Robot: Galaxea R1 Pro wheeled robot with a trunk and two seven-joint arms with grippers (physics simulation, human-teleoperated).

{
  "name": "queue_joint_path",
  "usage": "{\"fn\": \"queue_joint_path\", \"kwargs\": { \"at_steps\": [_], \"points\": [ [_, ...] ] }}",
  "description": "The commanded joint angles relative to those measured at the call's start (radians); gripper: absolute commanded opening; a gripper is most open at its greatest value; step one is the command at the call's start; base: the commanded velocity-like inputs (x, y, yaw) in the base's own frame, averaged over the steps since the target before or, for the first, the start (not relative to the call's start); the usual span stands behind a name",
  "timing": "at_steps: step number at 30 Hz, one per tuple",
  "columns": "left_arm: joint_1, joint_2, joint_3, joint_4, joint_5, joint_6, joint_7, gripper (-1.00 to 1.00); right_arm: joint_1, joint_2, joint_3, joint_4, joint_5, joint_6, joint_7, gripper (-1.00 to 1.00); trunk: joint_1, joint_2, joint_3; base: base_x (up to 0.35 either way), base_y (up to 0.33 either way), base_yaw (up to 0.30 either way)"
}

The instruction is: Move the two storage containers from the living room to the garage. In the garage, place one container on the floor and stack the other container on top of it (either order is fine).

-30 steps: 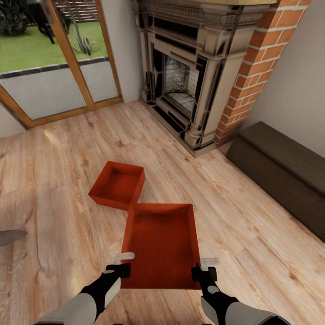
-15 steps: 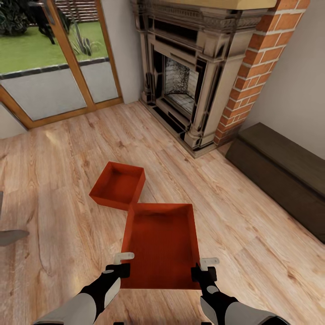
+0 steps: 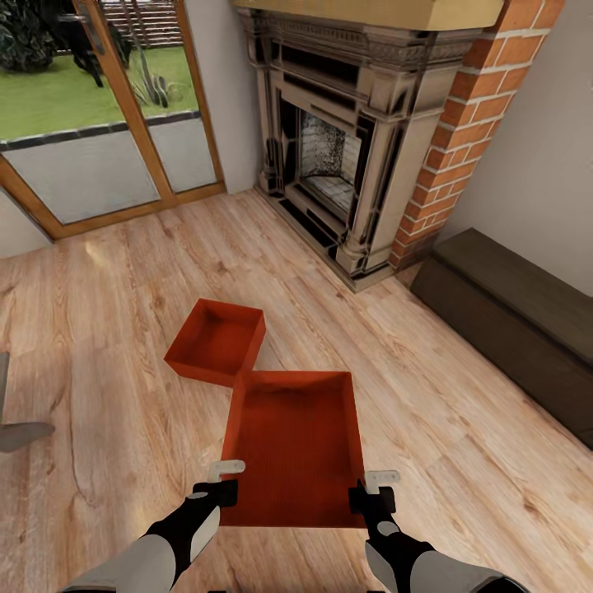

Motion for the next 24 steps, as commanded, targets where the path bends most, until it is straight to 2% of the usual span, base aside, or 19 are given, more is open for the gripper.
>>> {"fn": "queue_joint_path", "kwargs": {
  "at_steps": [1,24],
  "points": [
    [0.001,-0.001,0.027,0.001,-0.005,0.006,0.026,-1.00,-0.001,0.000,-0.055,-0.002,-0.010,-0.009,-0.004,-1.00,0.000,-0.001,0.001,0.000,0.000,0.000],
    [0.001,-0.001,0.025,0.001,-0.005,0.006,0.024,-1.00,-0.001,0.000,-0.056,-0.002,-0.010,-0.009,-0.004,-1.00,0.000,-0.001,0.038,0.000,0.000,0.000]
  ]
}}
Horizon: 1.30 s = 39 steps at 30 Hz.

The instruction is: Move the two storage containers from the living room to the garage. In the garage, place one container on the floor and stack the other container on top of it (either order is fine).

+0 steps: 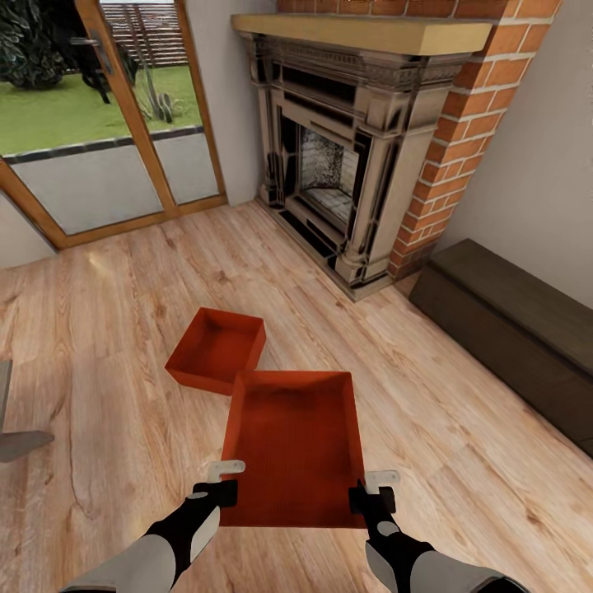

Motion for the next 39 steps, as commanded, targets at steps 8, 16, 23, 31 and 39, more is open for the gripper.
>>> {"fn": "queue_joint_path", "kwargs": {
  "at_steps": [8,16,23,31,39],
  "points": [
    [0.001,-0.001,0.025,0.002,-0.005,0.006,0.024,-1.00,-0.002,0.001,-0.053,-0.002,-0.013,-0.009,-0.004,-1.00,0.000,-0.001,0.012,0.000,0.000,0.000],
    [0.001,-0.001,0.025,0.003,-0.005,0.006,0.024,-1.00,-0.002,0.000,-0.053,-0.002,-0.013,-0.009,-0.004,-1.00,0.000,-0.001,0.025,0.000,0.000,0.000],
    [0.001,-0.001,0.025,0.003,-0.005,0.006,0.024,-1.00,-0.002,0.000,-0.053,-0.002,-0.013,-0.009,-0.004,-1.00,0.000,-0.001,0.036,0.000,0.000,0.000],
    [0.001,-0.001,0.025,0.003,-0.005,0.006,0.024,-1.00,-0.002,0.000,-0.053,-0.002,-0.013,-0.009,-0.004,-1.00,0.000,-0.001,0.049,0.000,0.000,0.000],
    [0.001,-0.001,0.024,0.003,-0.005,0.006,0.021,-1.00,-0.001,0.000,-0.053,-0.002,-0.013,-0.009,-0.004,-1.00,0.000,-0.001,0.062,0.000,0.000,0.000]
  ]
}}
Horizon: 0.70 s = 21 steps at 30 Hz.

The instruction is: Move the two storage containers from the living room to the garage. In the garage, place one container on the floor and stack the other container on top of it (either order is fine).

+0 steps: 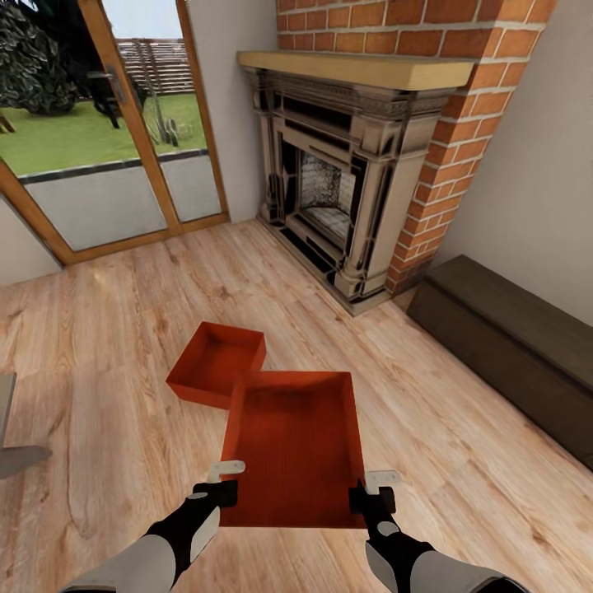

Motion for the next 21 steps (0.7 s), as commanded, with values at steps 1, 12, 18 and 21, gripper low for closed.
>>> {"fn": "queue_joint_path", "kwargs": {
  "at_steps": [1,12,18,21],
  "points": [
    [0.001,0.000,0.022,0.002,-0.004,0.006,0.022,-1.00,-0.002,0.000,-0.055,-0.002,-0.012,-0.010,-0.005,-1.00,0.000,-0.001,0.001,0.000,0.000,0.000],
    [0.001,0.000,0.022,0.001,-0.004,0.006,0.023,-1.00,-0.002,0.000,-0.055,-0.002,-0.012,-0.010,-0.005,-1.00,0.000,-0.001,0.019,0.000,0.000,0.000],
    [0.001,0.001,0.022,0.002,-0.004,0.006,0.023,-1.00,-0.002,0.000,-0.055,-0.002,-0.012,-0.010,-0.005,-1.00,0.000,-0.001,0.028,0.000,0.000,0.000],
    [0.001,0.001,0.022,0.002,-0.004,0.006,0.023,-1.00,-0.002,0.000,-0.055,-0.002,-0.012,-0.010,-0.005,-1.00,0.000,-0.001,0.033,0.000,0.000,0.000]
  ]
}}
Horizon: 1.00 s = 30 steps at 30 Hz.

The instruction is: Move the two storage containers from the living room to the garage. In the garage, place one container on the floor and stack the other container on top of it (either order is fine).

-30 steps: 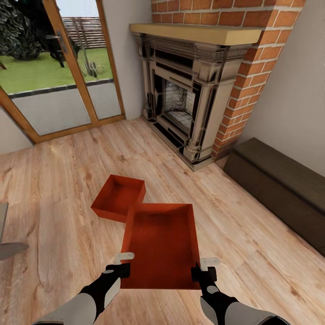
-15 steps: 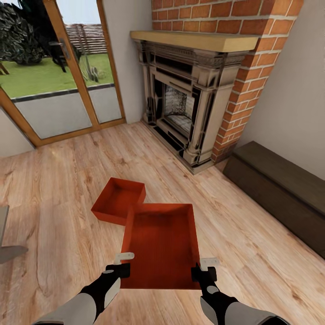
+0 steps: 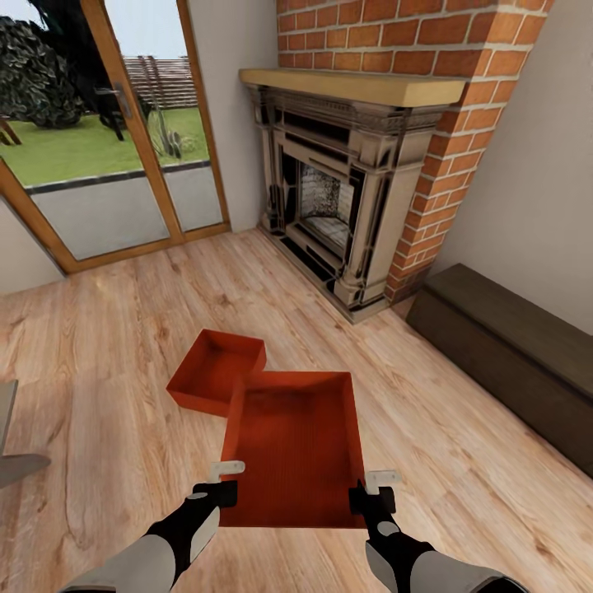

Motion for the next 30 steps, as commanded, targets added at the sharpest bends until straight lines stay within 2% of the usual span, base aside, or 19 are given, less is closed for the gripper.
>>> {"fn": "queue_joint_path", "kwargs": {
  "at_steps": [1,30],
  "points": [
    [0.001,0.000,0.020,0.002,-0.003,0.006,0.026,-1.00,-0.002,0.000,-0.055,-0.002,-0.013,-0.012,-0.006,-1.00,0.000,-0.001,0.001,0.000,0.000,0.000],
    [0.001,0.006,0.020,0.002,-0.001,0.006,0.025,-1.00,-0.001,0.000,-0.055,-0.002,-0.013,-0.012,-0.006,-1.00,0.000,-0.001,0.047,0.000,0.000,0.000]
  ]
}}
